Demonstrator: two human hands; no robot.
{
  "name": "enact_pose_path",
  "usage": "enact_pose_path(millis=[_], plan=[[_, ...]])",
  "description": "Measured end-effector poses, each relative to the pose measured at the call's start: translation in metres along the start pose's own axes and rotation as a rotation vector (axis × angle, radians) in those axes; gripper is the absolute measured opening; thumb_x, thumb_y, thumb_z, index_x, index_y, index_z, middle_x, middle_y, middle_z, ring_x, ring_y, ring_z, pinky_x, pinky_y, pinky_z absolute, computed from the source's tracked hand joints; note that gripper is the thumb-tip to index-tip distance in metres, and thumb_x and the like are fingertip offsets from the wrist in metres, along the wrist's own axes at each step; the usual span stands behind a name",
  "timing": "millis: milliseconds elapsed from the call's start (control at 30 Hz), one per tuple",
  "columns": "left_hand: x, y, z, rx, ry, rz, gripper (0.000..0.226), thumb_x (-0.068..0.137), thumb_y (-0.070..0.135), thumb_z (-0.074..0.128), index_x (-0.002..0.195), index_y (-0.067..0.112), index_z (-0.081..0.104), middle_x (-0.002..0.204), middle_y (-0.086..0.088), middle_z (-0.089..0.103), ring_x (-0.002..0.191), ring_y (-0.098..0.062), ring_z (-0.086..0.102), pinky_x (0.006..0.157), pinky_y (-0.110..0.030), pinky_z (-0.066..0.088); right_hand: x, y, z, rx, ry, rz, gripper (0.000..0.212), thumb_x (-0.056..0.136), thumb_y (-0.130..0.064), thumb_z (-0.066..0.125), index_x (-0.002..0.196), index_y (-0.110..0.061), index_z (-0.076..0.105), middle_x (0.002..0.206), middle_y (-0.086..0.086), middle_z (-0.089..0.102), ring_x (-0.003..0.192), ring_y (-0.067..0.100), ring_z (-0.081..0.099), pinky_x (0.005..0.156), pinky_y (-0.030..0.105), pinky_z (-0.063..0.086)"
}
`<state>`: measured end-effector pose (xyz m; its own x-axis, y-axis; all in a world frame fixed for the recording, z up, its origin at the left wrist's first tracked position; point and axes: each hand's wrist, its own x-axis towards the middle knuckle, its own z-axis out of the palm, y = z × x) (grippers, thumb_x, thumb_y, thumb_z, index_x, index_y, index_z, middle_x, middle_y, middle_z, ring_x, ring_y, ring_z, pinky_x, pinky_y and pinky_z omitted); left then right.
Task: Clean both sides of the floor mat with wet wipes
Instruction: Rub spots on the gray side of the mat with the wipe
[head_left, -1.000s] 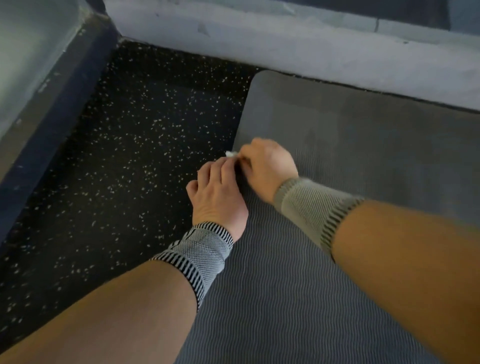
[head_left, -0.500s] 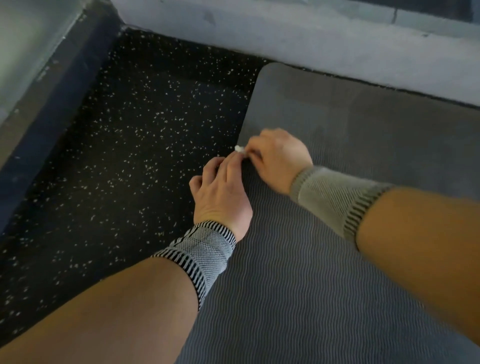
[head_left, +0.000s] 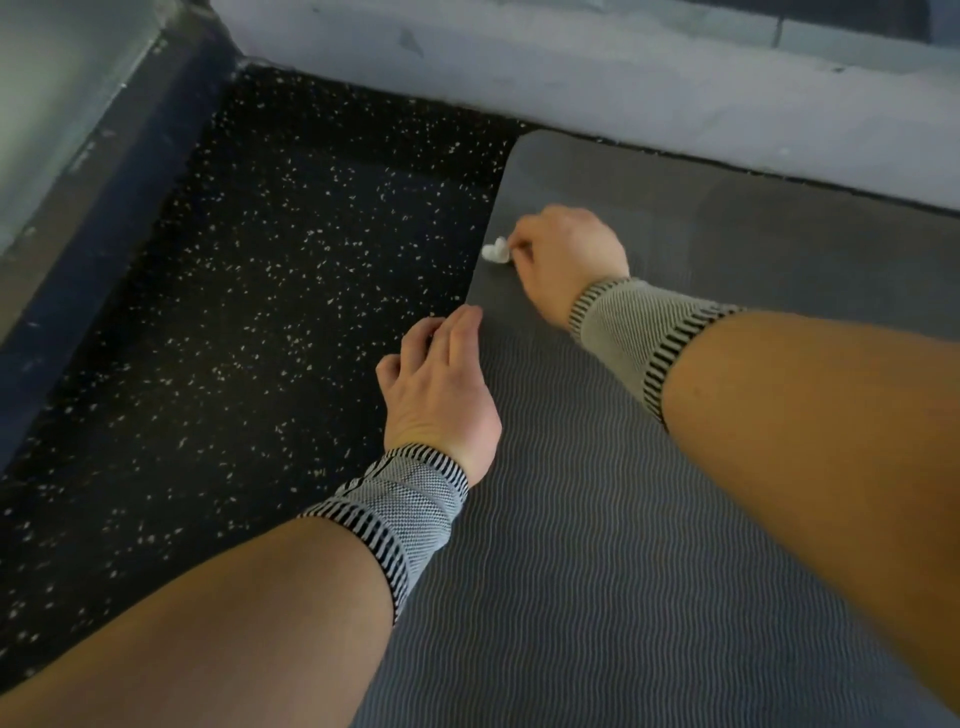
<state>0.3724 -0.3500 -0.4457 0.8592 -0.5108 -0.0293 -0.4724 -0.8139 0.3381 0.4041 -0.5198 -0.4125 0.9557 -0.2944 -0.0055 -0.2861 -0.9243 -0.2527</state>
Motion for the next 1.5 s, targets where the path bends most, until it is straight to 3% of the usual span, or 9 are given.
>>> enact_pose_path(millis=[67, 233, 433, 633, 800, 967, 1133, 1367, 1500], plan=[[0.000, -0.001, 0.000, -0.002, -0.001, -0.006, 0.071, 0.081, 0.016, 0.050, 0.147, 0.024, 0.025, 0.150, 0.009, 0.035, 0.136, -0.015, 0.021, 0.108, -0.043, 0.022, -0.005, -0.005, 0.005, 0.028, 0.027, 0.072, 0.021, 0.096, -0.022, 0.045, 0.105, -0.016, 0.062, 0.097, 0.002, 0.054, 0.095, 0.022, 0.053, 0.076, 0.034, 0.043], [0.001, -0.001, 0.000, 0.011, 0.000, -0.010, 0.066, 0.084, 0.020, 0.045, 0.147, 0.031, 0.026, 0.152, 0.012, 0.031, 0.137, -0.016, 0.019, 0.108, -0.044, 0.021, -0.078, -0.002, 0.003, 0.071, -0.034, -0.201, 0.020, 0.094, -0.026, 0.049, 0.099, -0.017, 0.066, 0.088, 0.001, 0.055, 0.084, 0.020, 0.052, 0.071, 0.033, 0.044], [0.003, -0.002, -0.001, 0.123, -0.090, 0.039, 0.068, 0.087, 0.022, 0.051, 0.149, 0.035, 0.026, 0.158, 0.016, 0.016, 0.135, -0.013, 0.007, 0.108, -0.045, 0.019, -0.028, 0.010, 0.004, 0.008, 0.066, 0.096, 0.024, 0.097, -0.027, 0.042, 0.100, -0.015, 0.063, 0.091, 0.003, 0.053, 0.088, 0.024, 0.053, 0.068, 0.030, 0.037], [0.005, -0.002, -0.002, 0.124, -0.098, 0.044, 0.064, 0.091, 0.023, 0.046, 0.151, 0.032, 0.025, 0.159, 0.016, 0.015, 0.138, -0.013, 0.009, 0.110, -0.044, 0.018, -0.078, 0.014, -0.002, 0.023, -0.033, -0.151, 0.019, 0.094, -0.026, 0.047, 0.095, -0.016, 0.064, 0.087, 0.003, 0.054, 0.086, 0.025, 0.053, 0.069, 0.032, 0.040], [0.003, 0.002, -0.006, 0.158, -0.111, 0.052, 0.063, 0.091, 0.021, 0.048, 0.150, 0.032, 0.028, 0.158, 0.015, 0.018, 0.138, -0.015, 0.012, 0.110, -0.044, 0.019, -0.033, 0.022, 0.002, 0.006, 0.043, 0.143, 0.020, 0.095, -0.021, 0.045, 0.104, -0.015, 0.061, 0.100, 0.009, 0.057, 0.094, 0.029, 0.055, 0.069, 0.032, 0.038], [0.018, 0.027, -0.004, 0.093, -0.044, 0.016, 0.055, 0.090, 0.019, 0.049, 0.144, 0.027, 0.042, 0.155, 0.014, 0.026, 0.140, -0.015, 0.013, 0.111, -0.046, 0.019, -0.100, 0.014, -0.002, 0.045, -0.007, -0.110, 0.013, 0.091, -0.021, 0.055, 0.090, -0.012, 0.065, 0.083, 0.006, 0.055, 0.081, 0.029, 0.056, 0.064, 0.032, 0.040], [0.019, 0.047, 0.016, 0.057, -0.107, 0.107, 0.066, 0.093, 0.020, 0.046, 0.154, 0.020, 0.018, 0.160, 0.011, 0.015, 0.142, -0.016, 0.016, 0.114, -0.041, 0.018, -0.034, 0.031, -0.002, 0.037, 0.064, 0.132, 0.018, 0.093, -0.023, 0.046, 0.098, -0.016, 0.062, 0.100, 0.008, 0.058, 0.095, 0.028, 0.054, 0.069, 0.032, 0.038], [0.017, 0.046, 0.018, 0.082, -0.086, 0.097, 0.062, 0.093, 0.023, 0.042, 0.152, 0.022, 0.024, 0.159, 0.012, 0.016, 0.139, -0.015, 0.015, 0.111, -0.041, 0.019, -0.091, 0.039, -0.007, 0.052, 0.042, -0.056, 0.019, 0.093, -0.025, 0.050, 0.093, -0.014, 0.066, 0.089, 0.008, 0.059, 0.087, 0.030, 0.054, 0.069, 0.037, 0.044], [0.016, 0.045, 0.017, 0.116, -0.076, 0.146, 0.064, 0.091, 0.024, 0.047, 0.151, 0.026, 0.027, 0.158, 0.011, 0.020, 0.136, -0.018, 0.019, 0.109, -0.042, 0.022, -0.039, 0.055, -0.007, 0.036, 0.110, 0.138, 0.023, 0.096, -0.028, 0.044, 0.100, -0.015, 0.063, 0.101, 0.009, 0.058, 0.096, 0.029, 0.054, 0.076, 0.037, 0.044]])
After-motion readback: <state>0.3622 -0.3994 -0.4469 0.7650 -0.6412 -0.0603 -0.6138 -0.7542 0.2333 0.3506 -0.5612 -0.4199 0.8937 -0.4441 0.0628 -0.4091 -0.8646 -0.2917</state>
